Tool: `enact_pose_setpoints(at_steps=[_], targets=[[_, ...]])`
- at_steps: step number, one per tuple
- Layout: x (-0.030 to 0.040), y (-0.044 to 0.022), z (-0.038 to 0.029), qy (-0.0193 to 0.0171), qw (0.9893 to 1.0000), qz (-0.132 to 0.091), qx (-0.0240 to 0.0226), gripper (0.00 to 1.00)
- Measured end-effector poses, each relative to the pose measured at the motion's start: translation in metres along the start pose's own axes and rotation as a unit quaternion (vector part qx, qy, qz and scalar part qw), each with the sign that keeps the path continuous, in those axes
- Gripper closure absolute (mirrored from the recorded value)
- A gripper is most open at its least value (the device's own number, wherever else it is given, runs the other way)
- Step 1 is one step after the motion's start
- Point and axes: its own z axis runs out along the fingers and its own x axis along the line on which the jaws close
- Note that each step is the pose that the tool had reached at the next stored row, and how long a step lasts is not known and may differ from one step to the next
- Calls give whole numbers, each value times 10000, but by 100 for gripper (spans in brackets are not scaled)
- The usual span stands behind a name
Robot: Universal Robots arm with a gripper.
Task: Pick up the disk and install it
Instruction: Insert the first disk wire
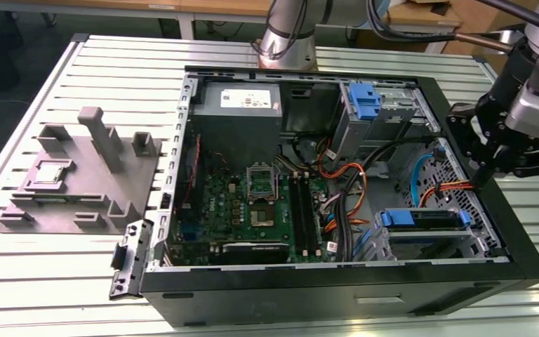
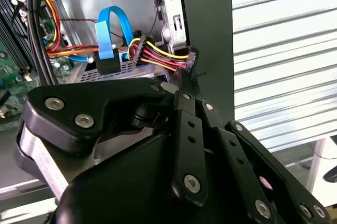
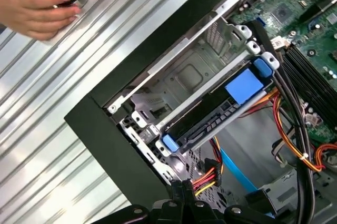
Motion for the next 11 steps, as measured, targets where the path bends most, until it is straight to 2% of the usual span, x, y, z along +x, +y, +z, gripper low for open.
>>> enact_pose_setpoints(at_steps=[3, 5, 7, 8, 9, 10, 11], targets=[[0, -5, 9, 31, 10000, -64, -3, 88], [-9, -31, 9, 38, 10000, -69, -8, 88], [-18, -55, 10, 42, 10000, -70, -13, 81], [-20, -63, 11, 49, 10000, -72, -22, 81], [-22, -68, 13, 58, 10000, -74, -32, 81], [-24, -74, 15, 71, 9999, -78, -47, 75], [-25, -78, 17, 87, 9999, -85, -66, 75]])
